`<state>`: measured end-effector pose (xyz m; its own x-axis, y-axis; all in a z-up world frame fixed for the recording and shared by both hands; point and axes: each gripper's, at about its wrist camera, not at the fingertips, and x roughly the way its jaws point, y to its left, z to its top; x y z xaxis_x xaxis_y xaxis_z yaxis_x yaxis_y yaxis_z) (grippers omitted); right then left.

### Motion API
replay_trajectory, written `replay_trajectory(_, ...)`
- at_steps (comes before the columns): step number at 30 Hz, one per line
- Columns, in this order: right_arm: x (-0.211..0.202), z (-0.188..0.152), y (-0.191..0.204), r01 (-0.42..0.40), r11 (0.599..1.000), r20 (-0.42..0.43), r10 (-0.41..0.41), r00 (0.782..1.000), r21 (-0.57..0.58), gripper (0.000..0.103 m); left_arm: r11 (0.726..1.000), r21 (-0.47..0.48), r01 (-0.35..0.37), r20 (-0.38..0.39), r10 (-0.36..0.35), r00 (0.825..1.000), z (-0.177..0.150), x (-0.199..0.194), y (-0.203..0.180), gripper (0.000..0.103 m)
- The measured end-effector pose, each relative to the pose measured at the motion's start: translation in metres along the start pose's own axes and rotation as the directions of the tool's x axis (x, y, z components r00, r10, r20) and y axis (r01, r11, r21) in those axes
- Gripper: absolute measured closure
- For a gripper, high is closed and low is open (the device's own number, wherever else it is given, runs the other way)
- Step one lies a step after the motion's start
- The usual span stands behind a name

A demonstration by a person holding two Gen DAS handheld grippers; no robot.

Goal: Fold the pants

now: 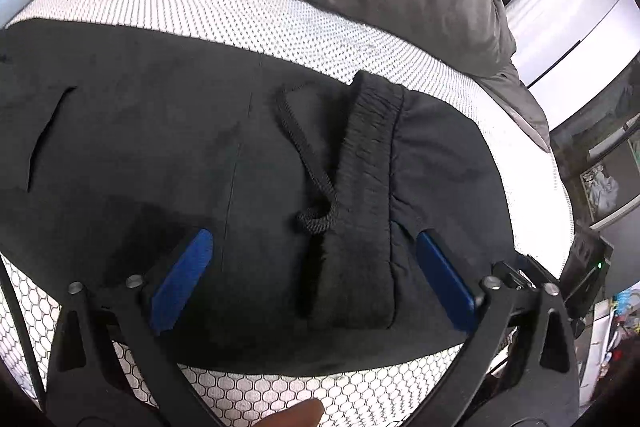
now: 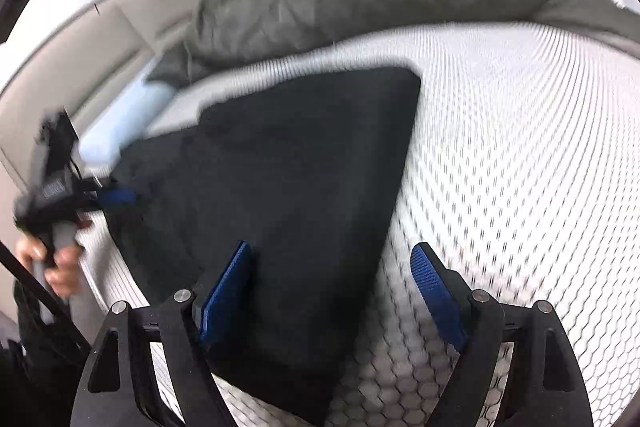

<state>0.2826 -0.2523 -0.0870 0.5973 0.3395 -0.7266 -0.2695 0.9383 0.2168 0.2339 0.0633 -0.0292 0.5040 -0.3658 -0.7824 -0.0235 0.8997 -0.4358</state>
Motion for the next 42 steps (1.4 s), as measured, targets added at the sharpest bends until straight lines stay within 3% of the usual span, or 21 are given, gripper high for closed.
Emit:
replay_trajectory(4, -0.021, -0.005, 0.017, -0.039, 0.996, 0.033, 0.042, 0.999, -0.084, 0.017, 1.000, -0.004, 0.004, -0.022, -0.004, 1.000, -0.005, 0.003, 0.002, 0.008)
replay_trajectory(8, 0.001, -0.015, 0.040, 0.073, 0.964, -0.065, -0.092, 0.994, -0.257, 0.013, 0.999, 0.043, 0.015, -0.029, -0.014, 0.999, -0.009, 0.001, -0.008, 0.008)
replay_trajectory(12, -0.005, -0.015, 0.030, 0.039, 0.977, -0.091, -0.059, 0.994, -0.207, 0.013, 0.985, 0.175, 0.003, -0.032, 0.002, 0.999, -0.020, 0.001, -0.033, 0.008)
replay_trajectory(16, -0.018, -0.021, 0.019, 0.005, 0.987, -0.094, -0.021, 0.995, -0.163, 0.013, 0.952, 0.278, -0.129, -0.043, 0.146, 0.988, -0.030, 0.016, -0.046, 0.008)
replay_trajectory(21, -0.036, -0.030, 0.002, -0.098, 0.995, -0.062, 0.099, 0.993, 0.016, 0.013, 0.965, 0.242, -0.099, 0.052, 0.089, 0.995, -0.021, -0.010, -0.056, 0.008)
replay_trajectory(25, -0.048, -0.035, -0.009, -0.187, 0.974, -0.014, 0.190, 0.982, 0.127, 0.024, 0.972, 0.232, 0.049, 0.073, -0.067, 0.995, -0.010, -0.015, -0.094, 0.008)
replay_trajectory(28, -0.046, -0.040, -0.018, -0.244, 0.948, -0.005, 0.250, 0.968, 0.204, 0.040, 0.955, 0.254, 0.154, -0.004, -0.158, 0.987, -0.004, 0.018, -0.144, 0.009)
replay_trajectory(30, -0.045, -0.042, -0.024, -0.253, 0.940, -0.008, 0.262, 0.965, 0.227, 0.049, 0.937, 0.280, 0.209, -0.103, -0.187, 0.977, -0.006, 0.052, -0.181, 0.014)
replay_trajectory(33, -0.045, -0.045, -0.032, -0.288, 0.920, -0.003, 0.299, 0.954, 0.266, 0.061, 0.935, 0.303, 0.182, -0.222, -0.117, 0.968, -0.009, 0.105, -0.212, 0.028)
replay_trajectory(37, -0.043, -0.050, -0.037, -0.317, 0.901, -0.001, 0.332, 0.943, 0.298, 0.095, 0.961, 0.239, 0.137, -0.257, -0.074, 0.964, -0.008, 0.142, -0.211, 0.028)
replay_trajectory(42, -0.049, -0.060, -0.015, -0.279, 0.925, -0.002, 0.289, 0.957, 0.259, 0.102, 0.973, 0.195, 0.126, -0.213, -0.083, 0.974, 0.000, 0.146, -0.208, 0.032)
